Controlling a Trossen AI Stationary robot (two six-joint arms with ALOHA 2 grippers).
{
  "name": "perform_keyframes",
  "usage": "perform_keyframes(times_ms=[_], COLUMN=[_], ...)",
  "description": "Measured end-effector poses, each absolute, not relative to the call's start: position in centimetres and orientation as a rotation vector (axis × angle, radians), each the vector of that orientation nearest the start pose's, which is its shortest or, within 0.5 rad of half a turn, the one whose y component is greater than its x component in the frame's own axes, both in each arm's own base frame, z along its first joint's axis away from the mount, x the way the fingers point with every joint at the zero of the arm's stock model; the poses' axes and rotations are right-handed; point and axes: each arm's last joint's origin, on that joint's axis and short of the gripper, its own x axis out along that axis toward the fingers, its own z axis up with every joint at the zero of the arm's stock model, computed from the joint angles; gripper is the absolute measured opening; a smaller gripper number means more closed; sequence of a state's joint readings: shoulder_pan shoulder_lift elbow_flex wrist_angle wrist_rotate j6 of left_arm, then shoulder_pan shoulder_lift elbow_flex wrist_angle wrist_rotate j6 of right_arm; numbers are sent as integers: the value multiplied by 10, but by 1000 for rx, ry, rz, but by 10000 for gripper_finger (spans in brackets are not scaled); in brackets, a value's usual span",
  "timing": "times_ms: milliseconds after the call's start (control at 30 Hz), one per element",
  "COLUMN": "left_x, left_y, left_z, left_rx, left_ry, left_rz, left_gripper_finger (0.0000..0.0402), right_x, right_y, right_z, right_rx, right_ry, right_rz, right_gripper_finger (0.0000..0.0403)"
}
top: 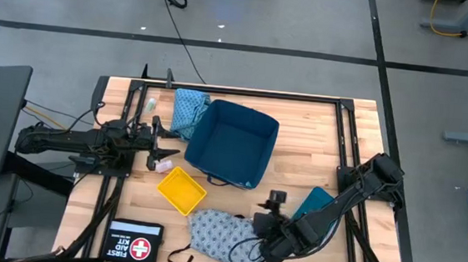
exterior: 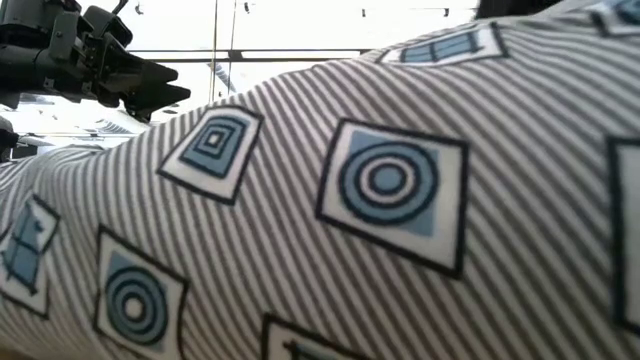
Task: Pick & place medical supplies in basket/bin
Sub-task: Put the top left transparent pill bottle into the yellow bin
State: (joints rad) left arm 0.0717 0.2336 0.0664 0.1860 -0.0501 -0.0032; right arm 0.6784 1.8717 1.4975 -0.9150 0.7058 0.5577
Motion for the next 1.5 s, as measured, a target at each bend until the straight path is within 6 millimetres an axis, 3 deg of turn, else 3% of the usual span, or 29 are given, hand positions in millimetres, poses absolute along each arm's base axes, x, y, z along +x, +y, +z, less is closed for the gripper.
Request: perform_keyframes(times_ms=[200, 367, 667, 933, 1233, 1400, 1500], left_x=[111, 111, 111, 111, 111, 111, 111], left_y=[9, 9, 9, 9, 9, 9, 9], left_z=[188, 188, 188, 187, 187, 186, 186], left_rx=[-7, -12, -44, -56, -56, -56, -56], left_ry=[-48, -49, -50, -48, -46, -40, -40], left_rz=[116, 115, 114, 114, 120, 122, 122], left_gripper_finger=[238, 238, 238, 238, 238, 238, 238], right_x=[338, 369, 413, 428, 432, 438, 444], right_y=[218, 208, 162, 116, 67, 31, 9], right_z=[252, 269, 306, 339, 359, 355, 344], right_rx=[-374, -328, -272, -362, -459, -456, -446], right_ry=[675, 518, 133, -235, -519, -732, -738], right_rz=[-231, -33, 266, 300, 293, 220, 155], right_gripper_finger=[235, 235, 230, 214, 191, 180, 177])
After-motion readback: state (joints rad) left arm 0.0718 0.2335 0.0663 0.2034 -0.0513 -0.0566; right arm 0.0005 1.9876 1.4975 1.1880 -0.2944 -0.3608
